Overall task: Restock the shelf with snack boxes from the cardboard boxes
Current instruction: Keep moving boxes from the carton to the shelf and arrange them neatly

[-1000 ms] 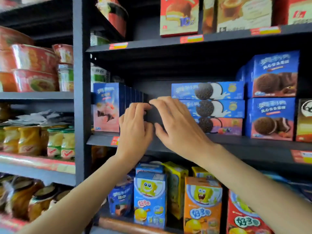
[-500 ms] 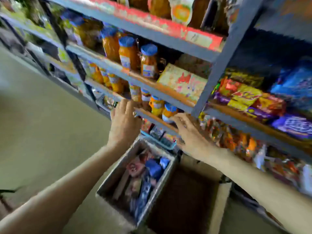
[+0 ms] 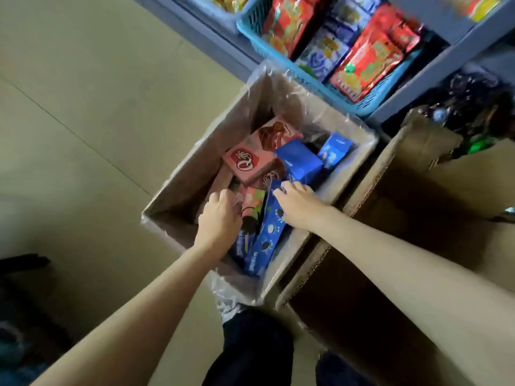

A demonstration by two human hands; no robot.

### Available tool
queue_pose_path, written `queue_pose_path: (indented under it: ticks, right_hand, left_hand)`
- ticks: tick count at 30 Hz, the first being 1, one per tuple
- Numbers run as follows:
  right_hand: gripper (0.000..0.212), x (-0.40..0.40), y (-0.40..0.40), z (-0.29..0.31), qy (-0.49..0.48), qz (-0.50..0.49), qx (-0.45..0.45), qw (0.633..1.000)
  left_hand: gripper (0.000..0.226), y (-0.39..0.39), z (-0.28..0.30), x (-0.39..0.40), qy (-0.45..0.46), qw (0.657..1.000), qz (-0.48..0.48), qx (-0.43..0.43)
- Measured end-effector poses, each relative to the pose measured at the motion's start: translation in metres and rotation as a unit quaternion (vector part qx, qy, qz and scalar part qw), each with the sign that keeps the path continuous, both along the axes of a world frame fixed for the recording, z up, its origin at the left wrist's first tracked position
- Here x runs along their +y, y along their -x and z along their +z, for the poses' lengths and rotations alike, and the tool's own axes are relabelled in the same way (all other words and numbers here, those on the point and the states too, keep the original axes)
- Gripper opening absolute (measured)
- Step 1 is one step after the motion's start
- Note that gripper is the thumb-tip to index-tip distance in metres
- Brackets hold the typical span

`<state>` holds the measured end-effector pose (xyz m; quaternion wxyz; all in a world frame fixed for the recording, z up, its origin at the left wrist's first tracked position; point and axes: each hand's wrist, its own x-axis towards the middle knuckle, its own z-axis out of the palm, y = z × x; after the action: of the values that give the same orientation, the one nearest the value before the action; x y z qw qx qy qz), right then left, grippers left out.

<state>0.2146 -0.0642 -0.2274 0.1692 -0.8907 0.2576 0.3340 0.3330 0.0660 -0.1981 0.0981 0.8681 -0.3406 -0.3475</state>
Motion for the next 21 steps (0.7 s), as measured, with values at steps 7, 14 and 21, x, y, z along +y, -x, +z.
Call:
queue_pose_path:
  ticks: [7,14,21]
  right_hand:
    - [0.052,-0.001,-0.023,-0.089,-0.050,-0.123,0.105,0.986]
    - [0.061,0.000,-0.033,-0.078,-0.144,-0.314,0.027,0.938]
    - [0.046,0.002,-0.048,0.002,-0.182,-0.293,-0.020,0.938]
  left_hand:
    - [0.037,0.018,-0.073,0.017,-0.102,0.987,-0.009,0.120]
    - [0.036,-0.001,-0.072,0.009,-0.136,0.983,-0.041,0.120]
    - [0.067,-0.005,-0.020,-0.012,-0.099,0.981,-0.028,0.166]
